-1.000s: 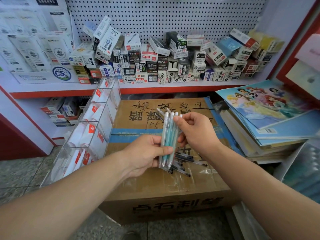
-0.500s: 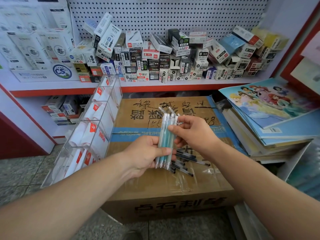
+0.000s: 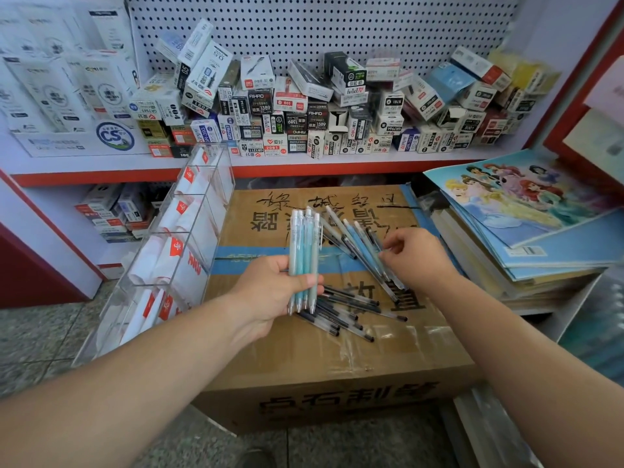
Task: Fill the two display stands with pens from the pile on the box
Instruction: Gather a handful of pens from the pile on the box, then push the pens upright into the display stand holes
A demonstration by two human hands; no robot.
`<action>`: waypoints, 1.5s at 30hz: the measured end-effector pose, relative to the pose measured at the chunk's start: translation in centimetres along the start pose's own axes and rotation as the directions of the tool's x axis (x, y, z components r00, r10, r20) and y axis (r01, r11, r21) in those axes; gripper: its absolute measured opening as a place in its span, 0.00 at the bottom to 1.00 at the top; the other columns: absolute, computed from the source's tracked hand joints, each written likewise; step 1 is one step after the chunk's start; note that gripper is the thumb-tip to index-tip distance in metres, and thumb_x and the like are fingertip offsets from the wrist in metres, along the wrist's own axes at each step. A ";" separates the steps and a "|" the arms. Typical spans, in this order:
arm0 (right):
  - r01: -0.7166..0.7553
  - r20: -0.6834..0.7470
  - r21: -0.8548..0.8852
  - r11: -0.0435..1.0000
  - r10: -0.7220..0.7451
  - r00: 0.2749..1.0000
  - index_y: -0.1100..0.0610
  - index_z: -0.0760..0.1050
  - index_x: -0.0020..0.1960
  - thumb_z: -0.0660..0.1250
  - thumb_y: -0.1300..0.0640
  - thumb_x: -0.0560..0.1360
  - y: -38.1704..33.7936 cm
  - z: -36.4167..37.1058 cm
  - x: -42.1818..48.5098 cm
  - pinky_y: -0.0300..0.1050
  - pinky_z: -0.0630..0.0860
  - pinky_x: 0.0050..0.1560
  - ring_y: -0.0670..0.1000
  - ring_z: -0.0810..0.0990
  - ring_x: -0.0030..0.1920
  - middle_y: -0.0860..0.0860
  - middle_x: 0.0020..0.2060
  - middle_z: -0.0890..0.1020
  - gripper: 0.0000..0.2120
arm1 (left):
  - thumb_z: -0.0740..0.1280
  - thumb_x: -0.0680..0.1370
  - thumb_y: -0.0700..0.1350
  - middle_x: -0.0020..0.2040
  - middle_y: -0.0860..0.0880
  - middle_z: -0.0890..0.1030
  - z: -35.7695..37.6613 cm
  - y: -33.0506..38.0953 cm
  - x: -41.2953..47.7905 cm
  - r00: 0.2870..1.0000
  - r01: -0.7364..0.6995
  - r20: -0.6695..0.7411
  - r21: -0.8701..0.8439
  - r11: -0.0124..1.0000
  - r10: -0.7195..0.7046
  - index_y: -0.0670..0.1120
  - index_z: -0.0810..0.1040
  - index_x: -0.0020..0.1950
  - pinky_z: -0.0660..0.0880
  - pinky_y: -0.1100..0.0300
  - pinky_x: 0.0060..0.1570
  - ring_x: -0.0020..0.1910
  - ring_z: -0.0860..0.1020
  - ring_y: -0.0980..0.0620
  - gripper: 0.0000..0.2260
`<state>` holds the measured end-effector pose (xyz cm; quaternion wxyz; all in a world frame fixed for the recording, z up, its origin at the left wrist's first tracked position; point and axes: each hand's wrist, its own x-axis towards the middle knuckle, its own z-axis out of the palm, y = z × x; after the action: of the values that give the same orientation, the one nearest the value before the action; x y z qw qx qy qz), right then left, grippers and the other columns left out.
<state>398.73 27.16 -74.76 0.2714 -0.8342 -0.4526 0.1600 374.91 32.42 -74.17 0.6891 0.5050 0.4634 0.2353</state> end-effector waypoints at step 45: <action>-0.198 -0.027 0.568 0.799 0.259 0.966 0.63 0.70 0.58 0.62 0.66 0.82 8.4 -15.3 -14.8 0.50 0.81 0.34 0.59 0.84 0.35 0.66 0.47 0.83 0.05 | 0.71 0.78 0.33 0.51 0.42 0.87 16.5 1.5 -4.0 0.941 -0.084 0.330 0.009 0.996 0.076 0.44 0.82 0.55 0.83 0.55 0.45 0.51 0.86 0.47 0.09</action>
<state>404.24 6.25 -67.22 0.5057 -0.7733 -0.2671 0.2738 387.80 21.93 -70.24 0.7410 0.5634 0.3235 0.1699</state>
